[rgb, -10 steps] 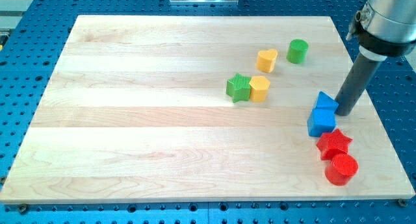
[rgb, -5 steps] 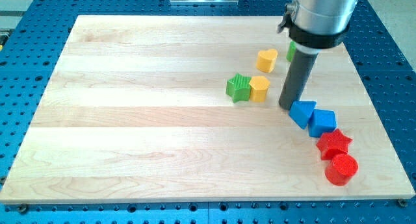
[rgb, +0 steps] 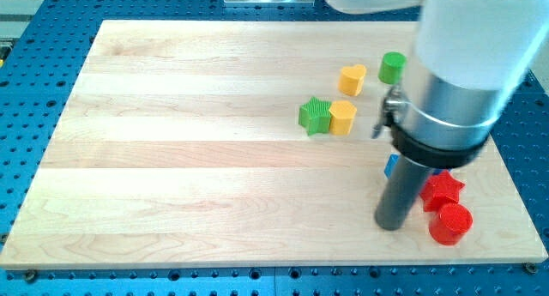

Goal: Put the blue triangle vertically above the blue cube

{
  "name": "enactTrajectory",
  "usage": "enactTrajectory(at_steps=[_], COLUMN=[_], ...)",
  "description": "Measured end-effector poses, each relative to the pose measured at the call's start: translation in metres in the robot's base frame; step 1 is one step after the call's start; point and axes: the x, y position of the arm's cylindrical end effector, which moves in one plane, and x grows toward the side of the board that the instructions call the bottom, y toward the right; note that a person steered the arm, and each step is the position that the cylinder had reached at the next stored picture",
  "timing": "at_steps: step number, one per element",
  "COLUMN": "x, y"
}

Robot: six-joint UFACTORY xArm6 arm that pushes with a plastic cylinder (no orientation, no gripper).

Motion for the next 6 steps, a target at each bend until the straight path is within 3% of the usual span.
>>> enactTrajectory(at_steps=[3,6], x=[-0.035,-0.111], y=[0.004,0.015])
